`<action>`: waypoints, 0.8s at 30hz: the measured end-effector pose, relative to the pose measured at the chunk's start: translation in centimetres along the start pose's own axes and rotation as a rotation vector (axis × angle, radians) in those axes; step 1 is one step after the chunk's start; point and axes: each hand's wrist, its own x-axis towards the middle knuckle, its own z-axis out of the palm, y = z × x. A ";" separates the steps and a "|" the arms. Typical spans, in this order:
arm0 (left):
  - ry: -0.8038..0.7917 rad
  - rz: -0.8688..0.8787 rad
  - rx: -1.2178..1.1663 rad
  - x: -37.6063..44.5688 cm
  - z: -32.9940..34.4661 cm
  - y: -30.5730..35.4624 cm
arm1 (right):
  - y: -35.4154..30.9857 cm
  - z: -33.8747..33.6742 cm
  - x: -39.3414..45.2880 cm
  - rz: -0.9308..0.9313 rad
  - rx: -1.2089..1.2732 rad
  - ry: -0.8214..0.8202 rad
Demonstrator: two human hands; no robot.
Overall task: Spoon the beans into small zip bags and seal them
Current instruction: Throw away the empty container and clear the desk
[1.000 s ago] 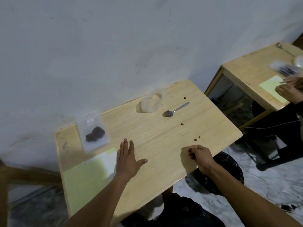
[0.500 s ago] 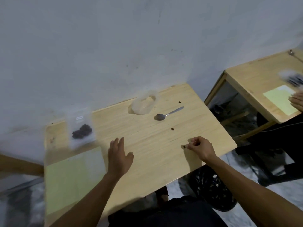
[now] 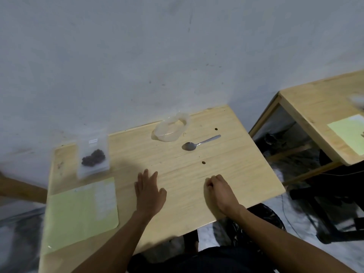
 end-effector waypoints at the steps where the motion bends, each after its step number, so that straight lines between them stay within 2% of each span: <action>1: -0.006 -0.002 0.004 0.0 0.0 0.0 | -0.1 -0.1 0.0 -0.017 -0.017 -0.010; 4: -0.006 0.015 0.001 -0.1 0.1 -0.1 | -0.1 -0.6 0.1 0.004 0.038 -0.044; 8: -0.028 0.055 0.019 -0.2 0.1 -1.1 | -0.8 -1.9 0.9 0.238 0.458 0.026; 11: -0.051 0.069 0.041 -0.1 0.2 -1.6 | -1.7 -3.7 1.7 0.424 0.937 -0.044; 14: -0.063 0.057 0.066 -0.1 0.2 -1.4 | -2.1 -5.5 2.6 0.540 1.601 -0.191; 16: -0.059 0.051 0.077 -0.2 0.2 -1.3 | -1.9 -6.0 3.4 0.541 1.754 -0.235; 17: -0.054 0.051 0.085 -0.2 0.2 -1.3 | -2.0 -6.2 3.8 0.522 1.754 -0.244; 19: -0.056 0.052 0.101 -0.2 0.2 -1.3 | -2.4 -6.7 4.7 0.466 1.601 -0.254; 23: -0.085 0.021 0.094 -0.3 0.2 -1.1 | -1.6 -6.5 6.6 0.242 0.789 -0.092; 24: -0.082 0.020 0.090 -0.3 0.2 -1.1 | -1.2 -6.3 7.2 0.223 0.651 -0.058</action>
